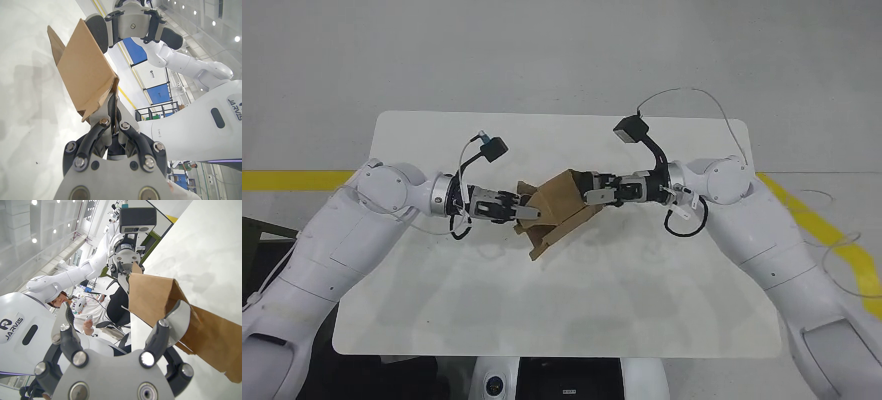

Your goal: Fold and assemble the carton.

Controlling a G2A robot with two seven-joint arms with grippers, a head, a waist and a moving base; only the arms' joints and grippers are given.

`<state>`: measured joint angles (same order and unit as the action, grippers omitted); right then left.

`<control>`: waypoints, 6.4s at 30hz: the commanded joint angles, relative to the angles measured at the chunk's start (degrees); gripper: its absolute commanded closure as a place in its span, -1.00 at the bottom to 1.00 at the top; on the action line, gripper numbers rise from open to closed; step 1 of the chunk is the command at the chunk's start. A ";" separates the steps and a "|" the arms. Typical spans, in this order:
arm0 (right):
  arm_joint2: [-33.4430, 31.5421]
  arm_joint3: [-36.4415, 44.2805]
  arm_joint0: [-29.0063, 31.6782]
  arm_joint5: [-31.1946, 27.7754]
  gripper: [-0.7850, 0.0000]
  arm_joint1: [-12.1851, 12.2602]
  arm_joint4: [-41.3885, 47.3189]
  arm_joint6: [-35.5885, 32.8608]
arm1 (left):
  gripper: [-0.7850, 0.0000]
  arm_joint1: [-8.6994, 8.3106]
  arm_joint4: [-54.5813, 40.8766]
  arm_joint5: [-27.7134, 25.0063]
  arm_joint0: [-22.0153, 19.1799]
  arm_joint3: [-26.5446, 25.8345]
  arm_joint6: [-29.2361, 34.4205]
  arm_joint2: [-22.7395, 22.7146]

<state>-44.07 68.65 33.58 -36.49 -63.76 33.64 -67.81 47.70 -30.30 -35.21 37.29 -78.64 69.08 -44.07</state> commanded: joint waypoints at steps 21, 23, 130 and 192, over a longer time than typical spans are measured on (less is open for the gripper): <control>9.34 -3.81 -5.41 -2.97 -0.64 1.77 0.10 2.96 | 1.00 -0.23 -0.64 0.20 -0.26 -0.35 0.19 1.04; 10.29 -4.07 -5.74 -3.40 -0.66 1.96 0.47 3.39 | 1.00 -0.26 -0.67 0.27 -0.30 -0.43 0.26 1.14; 12.25 -3.31 -5.52 2.32 0.36 1.83 6.65 -2.30 | 1.00 0.34 0.95 2.75 3.12 -3.74 2.74 -2.27; -12.19 26.31 22.87 15.19 1.00 7.17 -22.58 29.04 | -1.00 1.67 6.00 7.00 9.07 -5.50 -6.63 -11.08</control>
<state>-56.26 94.96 56.45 -21.30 -56.59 11.06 -38.78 49.37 -24.31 -28.20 46.36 -84.13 62.45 -55.16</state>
